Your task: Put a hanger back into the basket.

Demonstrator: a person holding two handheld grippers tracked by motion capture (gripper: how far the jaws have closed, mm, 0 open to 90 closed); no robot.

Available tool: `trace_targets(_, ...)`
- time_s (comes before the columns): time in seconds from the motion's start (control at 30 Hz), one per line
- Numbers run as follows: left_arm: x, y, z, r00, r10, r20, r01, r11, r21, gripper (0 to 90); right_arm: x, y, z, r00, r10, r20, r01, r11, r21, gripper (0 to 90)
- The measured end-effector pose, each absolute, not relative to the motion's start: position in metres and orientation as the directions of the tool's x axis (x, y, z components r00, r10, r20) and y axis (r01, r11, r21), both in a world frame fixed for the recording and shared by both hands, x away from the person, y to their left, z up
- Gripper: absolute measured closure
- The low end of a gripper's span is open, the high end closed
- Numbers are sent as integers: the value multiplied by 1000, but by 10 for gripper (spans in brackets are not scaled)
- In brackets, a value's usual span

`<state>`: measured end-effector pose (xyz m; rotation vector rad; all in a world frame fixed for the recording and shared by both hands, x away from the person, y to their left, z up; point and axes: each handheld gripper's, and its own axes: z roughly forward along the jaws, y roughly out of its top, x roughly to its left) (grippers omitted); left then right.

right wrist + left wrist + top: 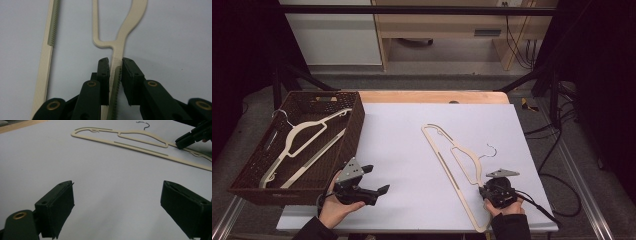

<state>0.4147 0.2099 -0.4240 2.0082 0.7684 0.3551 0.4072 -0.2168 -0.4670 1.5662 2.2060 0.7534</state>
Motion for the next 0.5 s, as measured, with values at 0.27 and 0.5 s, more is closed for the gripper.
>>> trace_targets(0.27,415,209,-425,764,644,-53,379,-380,844,114,407,-207,-466,-294,956,-10,782,247,573,788)
trace_targets(0.5,415,209,-425,764,643,-53,380,-381,843,115,409,-210,-467,-372,928,24,747,284,600,792)
